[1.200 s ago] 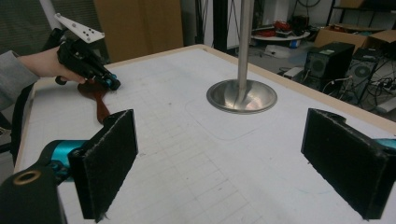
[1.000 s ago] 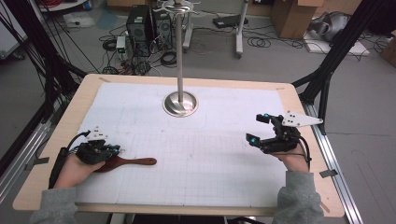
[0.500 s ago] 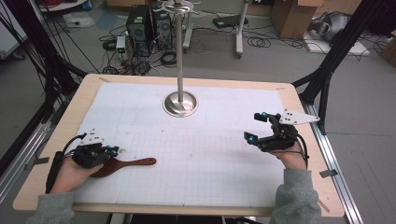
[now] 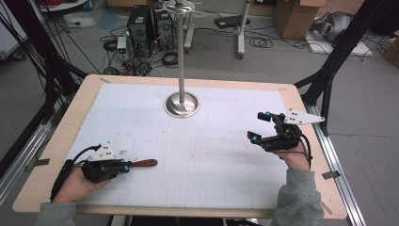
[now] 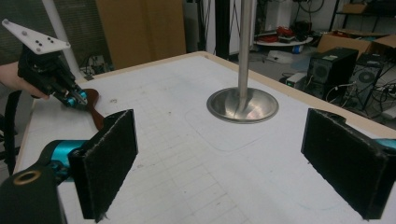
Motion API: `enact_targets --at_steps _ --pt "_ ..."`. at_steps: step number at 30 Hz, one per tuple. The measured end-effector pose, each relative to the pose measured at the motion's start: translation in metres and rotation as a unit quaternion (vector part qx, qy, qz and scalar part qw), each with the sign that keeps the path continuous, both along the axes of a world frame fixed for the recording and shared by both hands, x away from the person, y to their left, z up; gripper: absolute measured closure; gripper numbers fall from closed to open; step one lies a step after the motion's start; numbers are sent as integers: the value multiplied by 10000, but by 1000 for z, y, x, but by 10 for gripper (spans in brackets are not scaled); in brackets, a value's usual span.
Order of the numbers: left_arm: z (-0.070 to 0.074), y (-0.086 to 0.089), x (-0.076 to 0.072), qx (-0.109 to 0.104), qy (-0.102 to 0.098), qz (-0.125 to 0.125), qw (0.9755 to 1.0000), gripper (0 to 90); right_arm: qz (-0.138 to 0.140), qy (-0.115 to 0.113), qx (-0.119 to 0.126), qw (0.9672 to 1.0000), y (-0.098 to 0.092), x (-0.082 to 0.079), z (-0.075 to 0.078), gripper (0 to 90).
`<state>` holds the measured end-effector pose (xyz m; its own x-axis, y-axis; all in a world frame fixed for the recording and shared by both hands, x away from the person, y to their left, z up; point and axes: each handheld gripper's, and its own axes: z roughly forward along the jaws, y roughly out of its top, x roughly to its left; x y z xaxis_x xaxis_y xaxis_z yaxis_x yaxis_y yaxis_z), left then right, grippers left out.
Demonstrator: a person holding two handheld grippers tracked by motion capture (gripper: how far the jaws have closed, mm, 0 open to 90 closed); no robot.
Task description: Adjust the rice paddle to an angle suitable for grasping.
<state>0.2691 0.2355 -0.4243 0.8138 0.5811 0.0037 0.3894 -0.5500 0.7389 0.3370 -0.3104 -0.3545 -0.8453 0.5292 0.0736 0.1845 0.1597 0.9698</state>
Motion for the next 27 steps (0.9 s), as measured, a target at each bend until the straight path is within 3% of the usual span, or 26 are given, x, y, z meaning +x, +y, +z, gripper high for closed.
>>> enact_targets --at_steps 9,27 --pt "-9 -5 3 164 179 -16 9997 896 11 -23 -23 10000 1 0 0 95" --pt "-10 -6 16 255 111 324 9991 896 16 17 -179 9998 0 -7 1 95"
